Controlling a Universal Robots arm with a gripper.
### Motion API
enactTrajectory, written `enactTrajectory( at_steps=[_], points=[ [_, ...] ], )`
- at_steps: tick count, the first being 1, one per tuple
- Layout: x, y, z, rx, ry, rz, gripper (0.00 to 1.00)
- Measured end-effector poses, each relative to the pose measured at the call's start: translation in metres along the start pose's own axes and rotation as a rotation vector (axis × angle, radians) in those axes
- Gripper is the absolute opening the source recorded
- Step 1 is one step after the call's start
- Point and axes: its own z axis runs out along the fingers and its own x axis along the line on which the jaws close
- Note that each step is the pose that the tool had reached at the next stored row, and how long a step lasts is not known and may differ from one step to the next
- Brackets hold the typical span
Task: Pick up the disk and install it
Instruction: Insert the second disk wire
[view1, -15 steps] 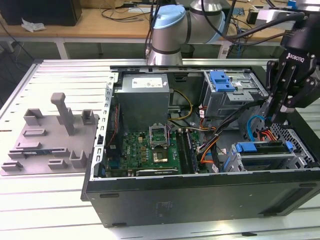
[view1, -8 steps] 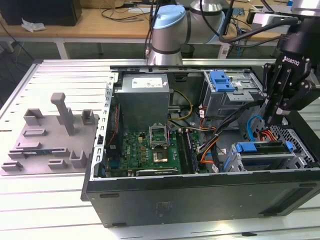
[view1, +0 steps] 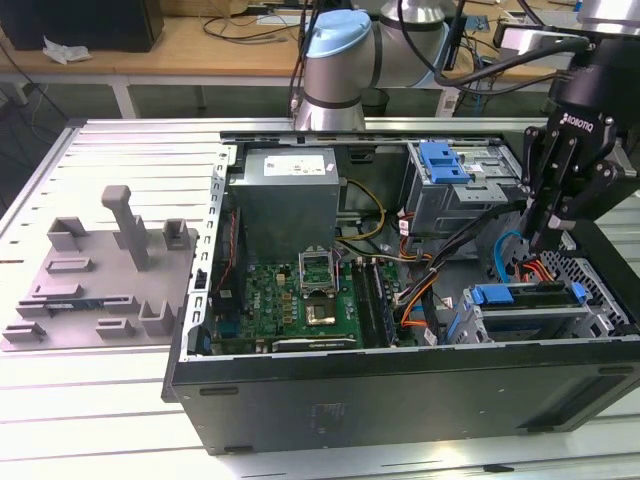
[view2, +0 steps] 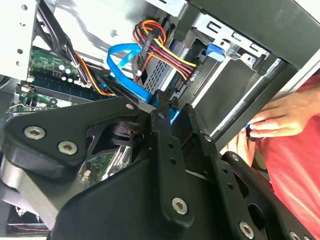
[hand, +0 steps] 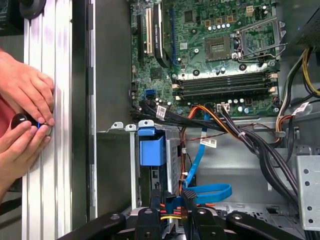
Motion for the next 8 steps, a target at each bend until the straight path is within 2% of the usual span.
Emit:
enactTrajectory(
  at_steps=[8],
  points=[
    [-0.0005,-0.0004,0.0000,0.0000,-0.0001,0.000,0.30]
  ],
)
